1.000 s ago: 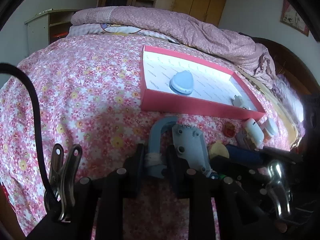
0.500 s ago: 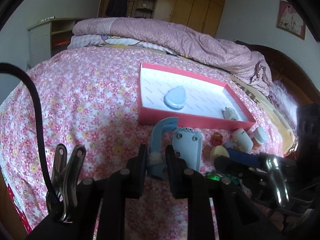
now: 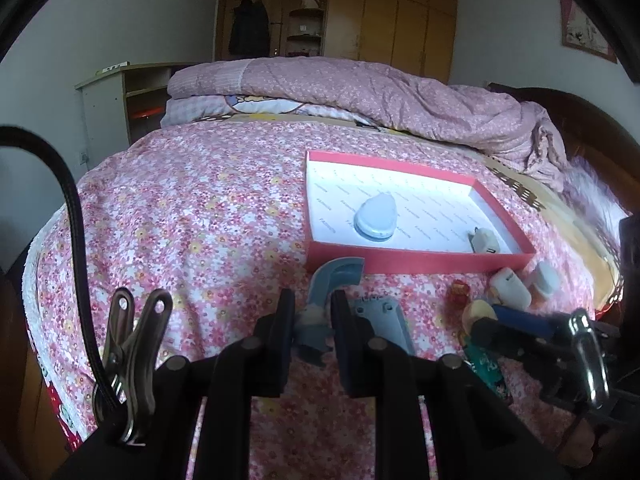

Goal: Organize rigid objects
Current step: 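Lift the grey bracket with the left gripper while the right gripper grasps the wooden lid, then place the grey bracket and wooden lid into the tray and release both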

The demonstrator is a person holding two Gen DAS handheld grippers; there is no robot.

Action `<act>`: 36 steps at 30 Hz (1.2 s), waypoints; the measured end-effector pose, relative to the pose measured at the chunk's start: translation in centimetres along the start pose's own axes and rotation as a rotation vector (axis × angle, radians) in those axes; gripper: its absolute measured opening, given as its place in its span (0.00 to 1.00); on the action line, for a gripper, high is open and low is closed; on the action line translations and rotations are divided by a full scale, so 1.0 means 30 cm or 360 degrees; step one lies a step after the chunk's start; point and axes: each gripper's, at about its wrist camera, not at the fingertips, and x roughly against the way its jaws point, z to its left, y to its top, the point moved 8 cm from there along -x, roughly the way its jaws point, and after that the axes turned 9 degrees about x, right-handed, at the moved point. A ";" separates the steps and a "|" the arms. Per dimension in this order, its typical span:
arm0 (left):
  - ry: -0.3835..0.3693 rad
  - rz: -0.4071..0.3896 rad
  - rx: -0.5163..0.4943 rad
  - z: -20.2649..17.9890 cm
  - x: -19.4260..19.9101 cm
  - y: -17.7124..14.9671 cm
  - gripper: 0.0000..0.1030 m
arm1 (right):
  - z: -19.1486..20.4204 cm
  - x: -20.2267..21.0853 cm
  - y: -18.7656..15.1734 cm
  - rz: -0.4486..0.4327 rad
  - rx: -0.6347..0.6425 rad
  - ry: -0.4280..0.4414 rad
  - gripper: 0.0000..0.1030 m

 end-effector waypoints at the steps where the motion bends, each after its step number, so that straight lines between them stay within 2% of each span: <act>1: 0.0013 -0.0009 0.0001 0.003 0.000 0.002 0.19 | -0.001 0.002 -0.001 -0.0001 -0.0002 0.0001 0.31; 3: 0.0029 -0.0029 0.0005 0.010 0.004 0.010 0.19 | 0.000 0.008 0.000 -0.0004 -0.0002 0.0000 0.31; 15: -0.0105 -0.0015 0.0003 -0.054 0.004 0.099 0.19 | -0.063 0.085 0.070 -0.0064 0.0013 -0.0083 0.31; 25: -0.0187 0.0019 -0.0052 -0.173 -0.089 0.192 0.19 | -0.279 0.137 0.175 -0.0084 -0.0077 -0.0269 0.31; 30: -0.0175 0.0091 -0.0061 -0.204 -0.178 0.182 0.19 | -0.389 0.099 0.189 -0.0049 -0.0163 -0.0341 0.31; 36: -0.0144 0.0145 -0.0086 -0.202 -0.240 0.156 0.19 | -0.449 0.073 0.165 -0.0017 -0.0169 -0.0438 0.31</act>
